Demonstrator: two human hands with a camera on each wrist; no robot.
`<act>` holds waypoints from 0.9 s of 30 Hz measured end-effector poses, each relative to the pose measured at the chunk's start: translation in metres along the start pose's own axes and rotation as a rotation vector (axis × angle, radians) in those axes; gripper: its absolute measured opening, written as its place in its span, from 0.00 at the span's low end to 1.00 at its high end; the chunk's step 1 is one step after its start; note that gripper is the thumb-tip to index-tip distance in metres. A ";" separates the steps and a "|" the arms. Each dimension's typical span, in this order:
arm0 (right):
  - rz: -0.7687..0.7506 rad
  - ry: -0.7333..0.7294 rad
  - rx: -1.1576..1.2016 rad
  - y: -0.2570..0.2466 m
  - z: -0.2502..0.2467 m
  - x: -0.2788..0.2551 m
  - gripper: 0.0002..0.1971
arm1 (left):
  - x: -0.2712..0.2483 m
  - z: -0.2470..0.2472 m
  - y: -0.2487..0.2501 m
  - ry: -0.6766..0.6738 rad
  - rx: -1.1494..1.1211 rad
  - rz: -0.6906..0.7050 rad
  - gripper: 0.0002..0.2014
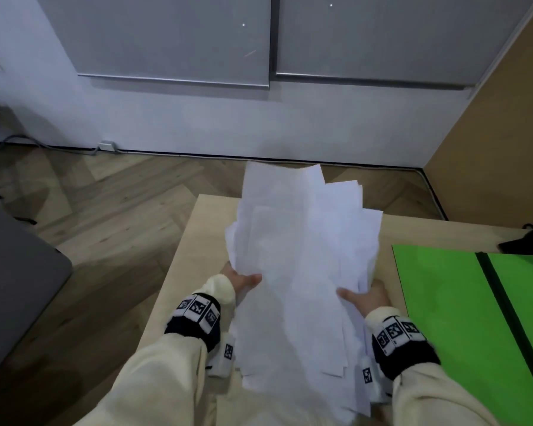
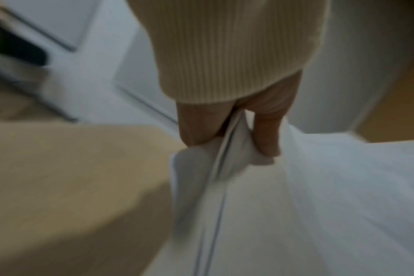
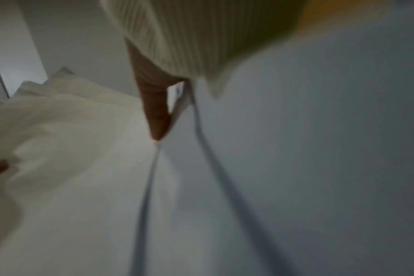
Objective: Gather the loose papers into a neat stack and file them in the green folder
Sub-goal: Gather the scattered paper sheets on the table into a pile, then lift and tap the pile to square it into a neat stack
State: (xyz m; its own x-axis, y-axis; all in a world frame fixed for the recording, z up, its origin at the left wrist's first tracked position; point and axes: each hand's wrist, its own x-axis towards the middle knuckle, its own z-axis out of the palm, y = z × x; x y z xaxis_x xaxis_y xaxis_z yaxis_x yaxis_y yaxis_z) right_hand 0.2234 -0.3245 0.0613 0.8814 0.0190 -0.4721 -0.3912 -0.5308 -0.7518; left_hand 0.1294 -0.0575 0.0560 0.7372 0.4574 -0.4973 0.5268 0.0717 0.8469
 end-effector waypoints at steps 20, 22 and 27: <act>-0.126 -0.036 0.306 -0.068 -0.035 -0.028 0.32 | -0.051 -0.012 0.098 0.045 -0.111 0.317 0.29; -0.161 0.003 0.311 -0.077 -0.044 -0.032 0.31 | -0.051 -0.015 0.105 0.055 -0.096 0.380 0.22; -0.015 -0.149 0.239 -0.070 -0.054 -0.042 0.29 | -0.046 -0.026 0.108 -0.009 0.038 0.573 0.32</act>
State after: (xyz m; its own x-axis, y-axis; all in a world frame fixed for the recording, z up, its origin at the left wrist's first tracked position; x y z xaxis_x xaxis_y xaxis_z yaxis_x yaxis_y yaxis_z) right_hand 0.2279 -0.3334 0.1591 0.8456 0.1594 -0.5095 -0.4457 -0.3147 -0.8381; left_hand 0.1409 -0.0480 0.1750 0.9129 0.4065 0.0376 0.0566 -0.2172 0.9745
